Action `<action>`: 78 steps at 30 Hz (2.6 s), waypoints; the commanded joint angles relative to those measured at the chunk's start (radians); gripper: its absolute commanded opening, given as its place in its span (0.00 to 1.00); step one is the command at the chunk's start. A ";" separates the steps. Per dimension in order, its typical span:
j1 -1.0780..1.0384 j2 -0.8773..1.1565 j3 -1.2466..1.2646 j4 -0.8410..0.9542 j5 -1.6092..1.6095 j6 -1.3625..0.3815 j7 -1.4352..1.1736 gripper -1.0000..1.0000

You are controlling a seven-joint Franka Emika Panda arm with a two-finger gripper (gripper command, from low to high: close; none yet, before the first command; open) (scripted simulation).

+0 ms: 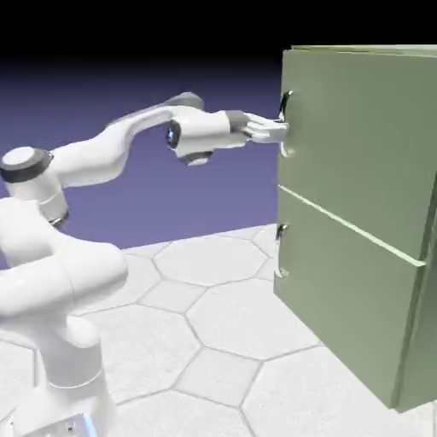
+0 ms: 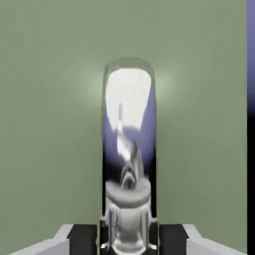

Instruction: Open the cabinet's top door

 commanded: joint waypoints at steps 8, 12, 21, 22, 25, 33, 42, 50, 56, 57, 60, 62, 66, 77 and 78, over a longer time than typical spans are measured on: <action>0.155 -0.164 -0.126 -0.290 0.048 -0.302 -0.038 0.00; 0.263 -0.178 -0.205 -0.435 0.035 -0.427 -0.113 0.00; 0.430 -0.211 -0.506 -0.709 -0.152 -0.732 -0.252 0.00; 0.436 -0.213 -0.542 -0.727 -0.180 -0.760 -0.263 0.00; 0.443 -0.213 -0.651 -0.768 -0.266 -0.839 -0.294 0.00; 0.415 -0.165 -0.941 -0.816 -0.510 -1.026 -0.381 0.00; 0.376 0.002 -1.267 -0.779 -0.817 -1.226 -0.508 0.00; 0.417 0.270 -1.550 -0.641 -1.112 -1.412 -0.656 0.00; 0.518 0.487 -1.735 -0.480 -1.291 -1.551 -0.760 0.00; 0.540 0.524 -1.765 -0.449 -1.317 -1.576 -0.777 0.00; 0.615 0.632 -1.856 -0.349 -1.386 -1.653 -0.826 0.00; 0.671 0.705 -1.919 -0.277 -1.426 -1.709 -0.860 0.00; 0.790 0.842 -2.044 -0.132 -1.488 -1.823 -0.929 0.00; 1.144 1.183 -2.433 0.214 -1.576 -2.121 -1.152 0.00; 1.177 1.201 -2.469 0.232 -1.580 -2.137 -1.167 0.00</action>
